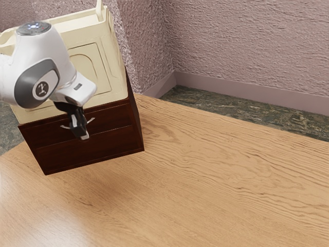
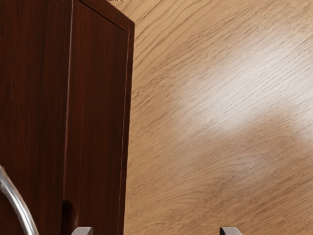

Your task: Pull the drawer handle with one arm to open the drawer

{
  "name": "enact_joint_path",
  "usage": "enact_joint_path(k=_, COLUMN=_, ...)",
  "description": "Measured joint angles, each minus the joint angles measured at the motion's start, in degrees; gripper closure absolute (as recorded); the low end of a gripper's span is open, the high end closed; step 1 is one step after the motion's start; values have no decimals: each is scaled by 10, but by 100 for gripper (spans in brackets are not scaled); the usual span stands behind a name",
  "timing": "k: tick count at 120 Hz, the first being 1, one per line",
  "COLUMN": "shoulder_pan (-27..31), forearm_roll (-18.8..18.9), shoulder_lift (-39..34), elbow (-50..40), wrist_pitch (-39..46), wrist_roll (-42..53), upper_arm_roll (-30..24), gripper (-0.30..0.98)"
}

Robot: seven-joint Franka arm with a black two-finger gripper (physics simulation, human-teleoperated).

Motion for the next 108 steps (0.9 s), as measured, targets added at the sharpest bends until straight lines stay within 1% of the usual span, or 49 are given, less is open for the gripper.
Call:
enact_joint_path(k=31, shoulder_pan=23, forearm_roll=1, shoulder_lift=17, elbow=4, wrist_pitch=26, wrist_roll=24, upper_arm_roll=0, gripper=43)
enact_joint_path(k=64, shoulder_pan=37, forearm_roll=16, shoulder_lift=27, elbow=7, wrist_pitch=45, wrist_roll=49, upper_arm_roll=-1, gripper=44)
enact_joint_path(k=90, shoulder_pan=47, forearm_roll=18, shoulder_lift=43, elbow=11, wrist_pitch=56, wrist_roll=64, upper_arm_roll=-1, gripper=44)
enact_joint_path(k=108, shoulder_pan=51, forearm_roll=15, shoulder_lift=54, elbow=11, wrist_pitch=63, wrist_roll=70, upper_arm_roll=-1, gripper=48)
